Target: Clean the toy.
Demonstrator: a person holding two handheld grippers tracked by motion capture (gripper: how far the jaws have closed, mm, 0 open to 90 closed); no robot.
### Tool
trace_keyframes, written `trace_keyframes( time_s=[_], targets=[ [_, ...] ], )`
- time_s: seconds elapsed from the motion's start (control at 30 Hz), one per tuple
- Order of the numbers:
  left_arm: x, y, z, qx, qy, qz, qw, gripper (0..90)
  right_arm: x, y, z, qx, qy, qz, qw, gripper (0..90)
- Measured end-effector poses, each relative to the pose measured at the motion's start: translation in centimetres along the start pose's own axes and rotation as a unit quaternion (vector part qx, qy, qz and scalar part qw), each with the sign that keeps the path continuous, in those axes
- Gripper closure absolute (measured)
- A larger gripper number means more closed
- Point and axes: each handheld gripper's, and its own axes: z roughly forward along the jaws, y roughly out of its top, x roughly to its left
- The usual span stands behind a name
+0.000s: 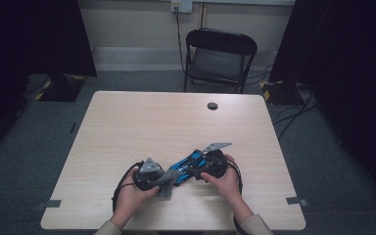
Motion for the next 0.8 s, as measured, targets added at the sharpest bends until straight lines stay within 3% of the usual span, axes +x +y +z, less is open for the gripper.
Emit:
trace_keyframes(
  time_s=[0.2,0.27,0.47,0.53,0.7,0.8],
  targets=[
    [-1.7,-0.1,0.6,0.005,-0.026,0.016,0.9995,70.6,0.0,0.0,0.0,0.0,0.001,0.001,1.0,6.3],
    [-2.2,0.0,0.7,0.007,-0.026,0.025,0.9993,70.5,0.0,0.0,0.0,0.0,0.001,0.001,1.0,6.3],
    [-2.0,0.1,0.5,0.003,-0.026,0.041,0.9988,66.1,0.0,0.0,0.0,-0.001,0.001,0.001,1.0,6.3],
    [-1.7,0.1,-0.1,-0.003,-0.02,0.048,0.9986,60.9,0.0,0.0,0.0,0.0,0.002,0.0,1.0,6.3],
    [-0.8,0.2,-2.2,-0.025,0.009,0.044,0.9987,33.8,0.0,-0.2,0.0,-0.006,0.003,0.003,1.0,6.3],
    [-0.5,-0.1,-3.3,-0.024,0.018,0.047,0.9985,26.9,-0.1,-0.3,0.0,-0.008,0.004,0.004,0.9999,6.3]
  ],
)
